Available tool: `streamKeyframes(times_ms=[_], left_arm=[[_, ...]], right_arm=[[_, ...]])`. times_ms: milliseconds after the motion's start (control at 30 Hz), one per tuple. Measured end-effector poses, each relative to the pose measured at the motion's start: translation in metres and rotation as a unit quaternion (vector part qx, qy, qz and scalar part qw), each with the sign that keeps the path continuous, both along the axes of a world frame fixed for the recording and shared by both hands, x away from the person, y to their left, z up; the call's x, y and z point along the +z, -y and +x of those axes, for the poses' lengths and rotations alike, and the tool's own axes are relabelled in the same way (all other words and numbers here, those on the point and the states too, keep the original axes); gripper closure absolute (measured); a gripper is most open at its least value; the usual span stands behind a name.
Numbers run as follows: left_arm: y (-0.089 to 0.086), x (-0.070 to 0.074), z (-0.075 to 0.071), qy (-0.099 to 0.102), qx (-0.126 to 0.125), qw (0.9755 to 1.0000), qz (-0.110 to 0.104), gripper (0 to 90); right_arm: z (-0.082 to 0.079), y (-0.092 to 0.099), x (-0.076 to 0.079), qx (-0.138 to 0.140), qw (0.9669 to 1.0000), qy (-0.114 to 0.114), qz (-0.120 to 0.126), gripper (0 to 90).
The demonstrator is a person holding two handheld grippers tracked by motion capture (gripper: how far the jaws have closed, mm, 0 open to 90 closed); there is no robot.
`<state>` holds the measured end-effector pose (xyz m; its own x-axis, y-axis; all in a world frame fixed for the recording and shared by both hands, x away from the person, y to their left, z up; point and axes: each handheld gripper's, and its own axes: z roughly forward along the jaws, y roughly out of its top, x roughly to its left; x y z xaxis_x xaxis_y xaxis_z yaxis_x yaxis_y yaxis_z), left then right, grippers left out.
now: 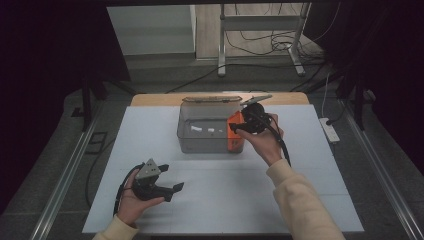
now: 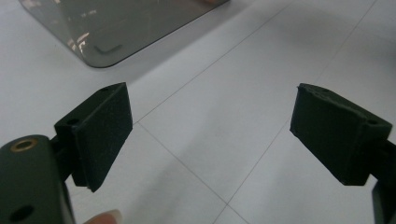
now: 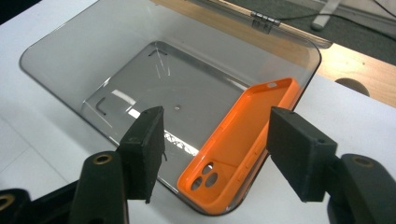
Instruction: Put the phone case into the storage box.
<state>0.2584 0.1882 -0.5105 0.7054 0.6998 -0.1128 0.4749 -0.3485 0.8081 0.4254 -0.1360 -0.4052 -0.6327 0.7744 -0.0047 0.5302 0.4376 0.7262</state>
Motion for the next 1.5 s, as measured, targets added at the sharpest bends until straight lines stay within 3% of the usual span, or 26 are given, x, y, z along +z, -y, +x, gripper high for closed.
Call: streamKeyframes(times_ms=[333,633,833,1167,1500], left_arm=[[-0.002,-0.002,-0.002,0.002,0.006,1.0,0.007,13.1],[-0.002,-0.001,-0.003,0.002,0.011,0.9999,0.004,12.8],[-0.003,-0.003,-0.003,-0.002,0.013,0.9999,0.004,12.8],[-0.004,-0.004,-0.002,-0.004,0.017,0.9998,0.007,12.8],[-0.004,-0.007,-0.001,-0.005,0.02,0.9997,0.01,12.8]], right_arm=[[-0.02,0.019,-0.002,0.048,0.9979,0.016,0.041,30.6],[-0.046,0.038,-0.011,0.098,0.9924,0.044,0.06,26.1],[-0.06,0.053,-0.02,0.117,0.9884,0.06,0.076,24.8],[-0.086,0.087,-0.035,0.127,0.984,0.076,0.099,22.7],[-0.103,0.135,-0.065,0.102,0.9877,0.051,0.107,21.7]])
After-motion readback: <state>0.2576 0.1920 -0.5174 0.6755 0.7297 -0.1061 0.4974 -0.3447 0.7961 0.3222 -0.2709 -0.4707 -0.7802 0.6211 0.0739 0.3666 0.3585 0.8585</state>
